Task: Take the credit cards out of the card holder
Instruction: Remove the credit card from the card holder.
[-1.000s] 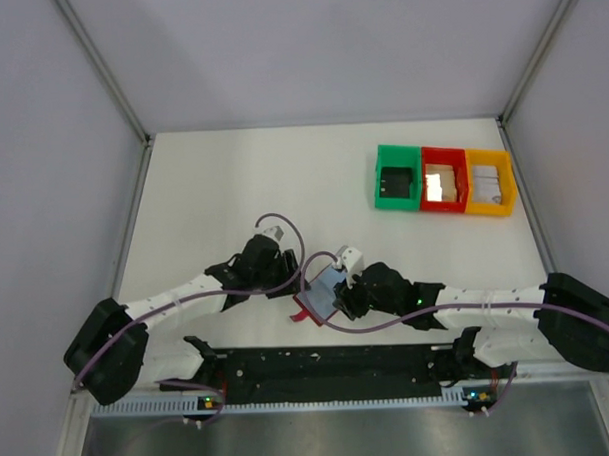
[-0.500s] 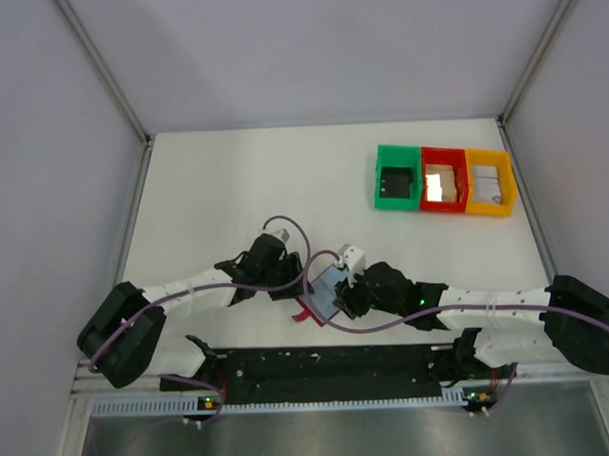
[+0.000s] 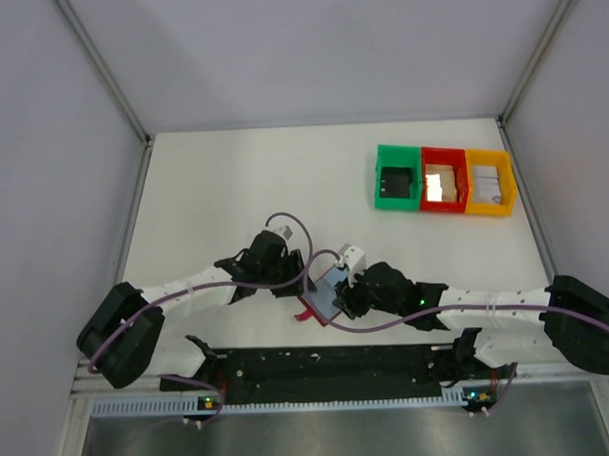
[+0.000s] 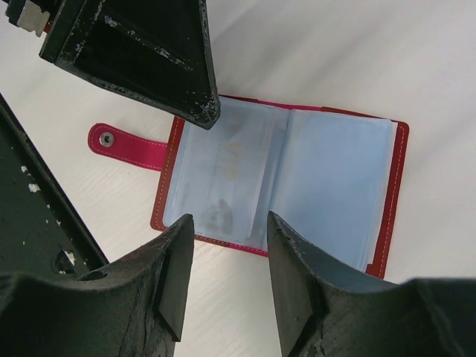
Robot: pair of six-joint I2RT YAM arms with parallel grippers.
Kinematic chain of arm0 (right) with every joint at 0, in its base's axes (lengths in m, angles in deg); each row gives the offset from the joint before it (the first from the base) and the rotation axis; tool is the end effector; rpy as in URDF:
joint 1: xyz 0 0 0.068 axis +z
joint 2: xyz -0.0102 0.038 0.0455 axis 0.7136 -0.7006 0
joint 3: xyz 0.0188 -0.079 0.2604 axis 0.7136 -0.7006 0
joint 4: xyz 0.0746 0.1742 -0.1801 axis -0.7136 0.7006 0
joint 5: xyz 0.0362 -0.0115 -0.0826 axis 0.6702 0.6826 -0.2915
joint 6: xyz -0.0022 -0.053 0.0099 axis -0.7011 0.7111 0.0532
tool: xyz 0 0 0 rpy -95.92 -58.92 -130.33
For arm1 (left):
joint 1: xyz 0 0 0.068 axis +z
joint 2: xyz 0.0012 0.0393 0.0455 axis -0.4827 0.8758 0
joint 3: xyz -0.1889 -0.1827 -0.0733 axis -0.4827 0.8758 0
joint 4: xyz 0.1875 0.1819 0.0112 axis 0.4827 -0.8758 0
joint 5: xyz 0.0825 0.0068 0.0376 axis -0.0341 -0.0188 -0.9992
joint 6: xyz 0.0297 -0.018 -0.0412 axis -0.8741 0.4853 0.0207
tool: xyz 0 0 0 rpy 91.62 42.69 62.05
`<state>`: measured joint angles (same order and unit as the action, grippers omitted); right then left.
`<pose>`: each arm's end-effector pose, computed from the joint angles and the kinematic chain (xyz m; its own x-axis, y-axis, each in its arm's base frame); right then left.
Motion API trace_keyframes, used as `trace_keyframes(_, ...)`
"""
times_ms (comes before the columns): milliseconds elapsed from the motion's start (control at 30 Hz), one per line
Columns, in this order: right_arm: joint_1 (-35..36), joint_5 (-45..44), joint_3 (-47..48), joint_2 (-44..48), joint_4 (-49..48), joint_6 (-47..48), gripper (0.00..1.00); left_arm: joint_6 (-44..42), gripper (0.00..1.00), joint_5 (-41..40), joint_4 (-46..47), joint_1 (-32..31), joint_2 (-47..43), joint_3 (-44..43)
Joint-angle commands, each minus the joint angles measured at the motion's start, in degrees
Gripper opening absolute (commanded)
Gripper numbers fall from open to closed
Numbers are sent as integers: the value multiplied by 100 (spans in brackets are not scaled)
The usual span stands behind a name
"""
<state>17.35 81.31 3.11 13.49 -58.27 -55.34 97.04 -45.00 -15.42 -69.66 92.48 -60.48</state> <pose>0.1081 0.2037 0.1763 -0.4303 -0.3394 -0.8364 -0.7707 0.6205 0.1448 0.1824 -0.1679 0.1632 -0.9404 -0.1431 -0.3086 0.0731 0.8010 -0.5941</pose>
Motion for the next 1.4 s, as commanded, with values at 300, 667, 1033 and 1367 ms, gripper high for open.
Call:
trace_keyframes(300,172,321,200,-506,-192,578,48,215,49,-215,380,54,-515,132)
trace_keyframes(667,436,233,684,-937,46,1035,53,444,53,-585,187,283,-1694,827)
trace_keyframes(1033,445,181,728,-1596,169,940,53,497,54,-542,142,300,-1984,977)
trace_keyframes(1367,445,-390,447,-1571,160,500,30,453,54,-146,380,292,-1695,871)
